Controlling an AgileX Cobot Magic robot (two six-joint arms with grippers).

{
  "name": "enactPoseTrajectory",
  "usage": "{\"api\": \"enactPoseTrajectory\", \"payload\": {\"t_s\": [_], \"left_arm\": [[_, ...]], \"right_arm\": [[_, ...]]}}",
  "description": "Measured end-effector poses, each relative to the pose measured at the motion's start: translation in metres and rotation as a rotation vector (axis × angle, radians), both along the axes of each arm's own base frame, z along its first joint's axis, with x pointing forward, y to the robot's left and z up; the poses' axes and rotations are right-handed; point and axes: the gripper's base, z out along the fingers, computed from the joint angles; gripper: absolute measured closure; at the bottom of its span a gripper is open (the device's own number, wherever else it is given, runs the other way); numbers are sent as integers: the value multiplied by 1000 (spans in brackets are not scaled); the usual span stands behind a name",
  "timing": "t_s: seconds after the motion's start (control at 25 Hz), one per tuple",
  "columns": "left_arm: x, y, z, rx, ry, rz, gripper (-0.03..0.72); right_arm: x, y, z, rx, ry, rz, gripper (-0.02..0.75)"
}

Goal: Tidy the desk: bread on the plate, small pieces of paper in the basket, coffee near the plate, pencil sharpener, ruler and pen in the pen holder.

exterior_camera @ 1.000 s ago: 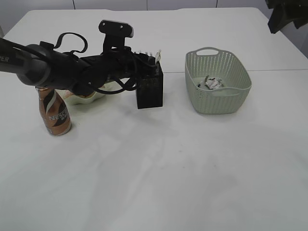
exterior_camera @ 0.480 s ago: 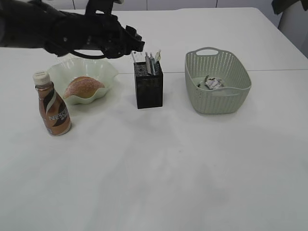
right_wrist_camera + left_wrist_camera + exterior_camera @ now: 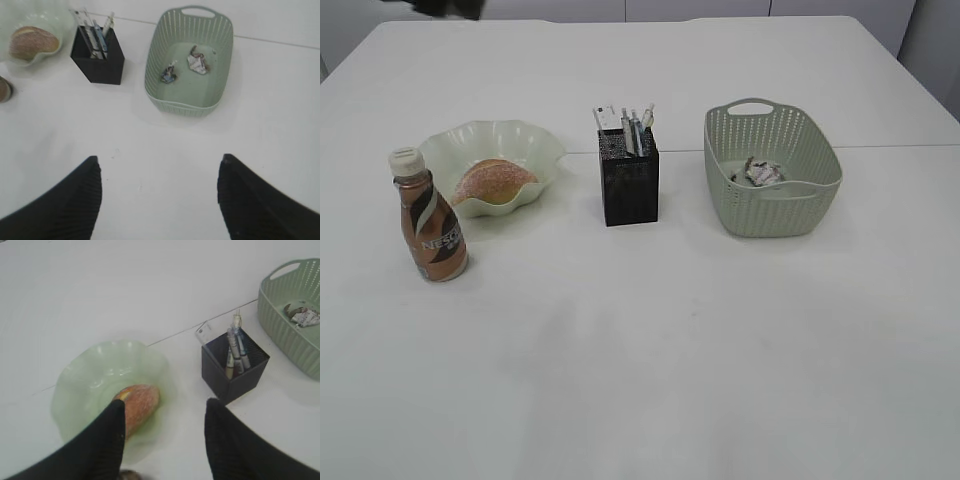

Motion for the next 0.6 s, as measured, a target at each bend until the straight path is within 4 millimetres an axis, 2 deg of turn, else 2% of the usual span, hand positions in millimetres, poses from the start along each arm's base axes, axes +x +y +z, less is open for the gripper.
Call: {"api": "enactPoseTrajectory", "payload": {"t_s": [0.2,0.36,0.44,0.6], "left_arm": [[-69,39,62,-33,-10,62,306],[-133,69,97,-96,-3,68,306],[-165,81,107,-130,-13,25,306],[-235,109,111,-194,-73,-50,307]], "right_arm": [[-57,-6,35,15,-154,19,204],[-121,-15,61,19,-319,31,204],[-161,-20,64,22,-394,37,204],[-229,-29,40,15,-475,47,204]]}}
